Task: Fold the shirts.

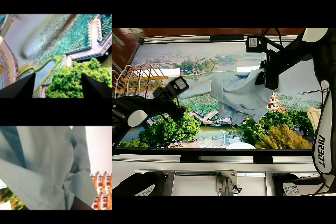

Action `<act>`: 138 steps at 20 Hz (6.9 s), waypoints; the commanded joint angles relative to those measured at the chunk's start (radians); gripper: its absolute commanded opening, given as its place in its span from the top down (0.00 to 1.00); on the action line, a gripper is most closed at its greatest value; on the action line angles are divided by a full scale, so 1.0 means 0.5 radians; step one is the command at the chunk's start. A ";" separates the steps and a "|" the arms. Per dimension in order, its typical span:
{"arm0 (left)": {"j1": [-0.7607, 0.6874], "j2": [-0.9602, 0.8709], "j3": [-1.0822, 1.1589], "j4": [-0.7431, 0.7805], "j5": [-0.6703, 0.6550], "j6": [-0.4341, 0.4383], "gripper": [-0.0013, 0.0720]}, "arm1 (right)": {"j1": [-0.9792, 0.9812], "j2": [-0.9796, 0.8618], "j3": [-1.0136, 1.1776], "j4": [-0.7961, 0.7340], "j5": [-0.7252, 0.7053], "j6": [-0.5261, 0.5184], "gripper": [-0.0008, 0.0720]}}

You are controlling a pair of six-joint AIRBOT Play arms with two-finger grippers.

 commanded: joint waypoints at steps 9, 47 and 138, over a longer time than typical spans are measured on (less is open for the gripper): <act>0.418 0.051 0.208 0.043 0.170 -0.652 0.05 | 0.002 0.132 0.000 0.035 0.091 0.553 0.89; 0.104 -0.762 -0.073 -2.691 1.343 0.129 0.91 | 0.204 0.441 0.000 -0.314 0.123 0.882 0.89; 0.546 -0.270 1.640 -1.757 0.103 0.175 0.24 | -0.027 1.102 0.006 -2.654 -0.460 2.805 0.89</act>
